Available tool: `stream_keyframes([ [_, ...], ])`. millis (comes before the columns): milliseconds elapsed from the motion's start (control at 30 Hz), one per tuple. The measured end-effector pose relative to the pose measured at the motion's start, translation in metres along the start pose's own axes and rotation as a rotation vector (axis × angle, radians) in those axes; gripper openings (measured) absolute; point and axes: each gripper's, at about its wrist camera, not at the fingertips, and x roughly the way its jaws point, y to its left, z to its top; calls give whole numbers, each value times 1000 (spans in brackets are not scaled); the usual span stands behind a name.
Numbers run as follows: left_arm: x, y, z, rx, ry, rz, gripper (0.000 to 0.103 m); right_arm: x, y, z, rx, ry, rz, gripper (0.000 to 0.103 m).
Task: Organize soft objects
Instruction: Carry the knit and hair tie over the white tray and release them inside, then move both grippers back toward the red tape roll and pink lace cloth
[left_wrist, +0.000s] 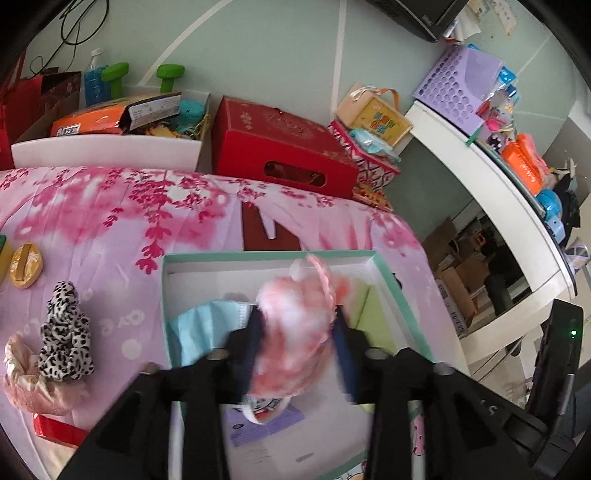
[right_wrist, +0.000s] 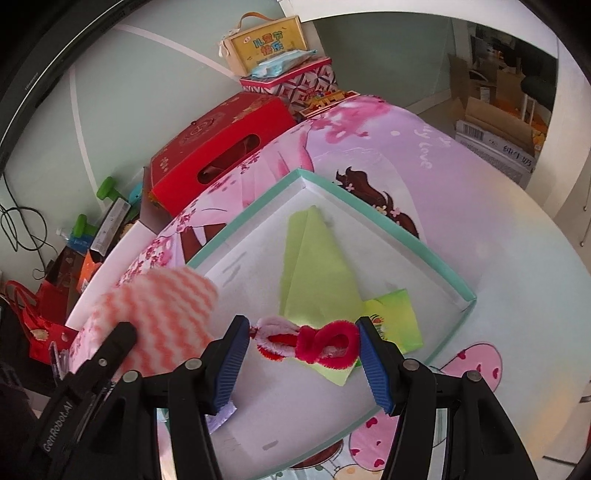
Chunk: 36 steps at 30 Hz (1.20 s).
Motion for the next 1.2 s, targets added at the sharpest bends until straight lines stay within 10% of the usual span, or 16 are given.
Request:
stream_keyframes([
  [400, -22, 22, 6, 5, -56, 233, 97, 6, -6, -3, -2, 26, -30, 103],
  [633, -15, 50, 1, -12, 15, 458, 98, 12, 1, -8, -60, 38, -59, 103],
  [1200, -84, 113, 8, -170, -6, 556, 98, -21, 44, -15, -142, -57, -20, 103],
])
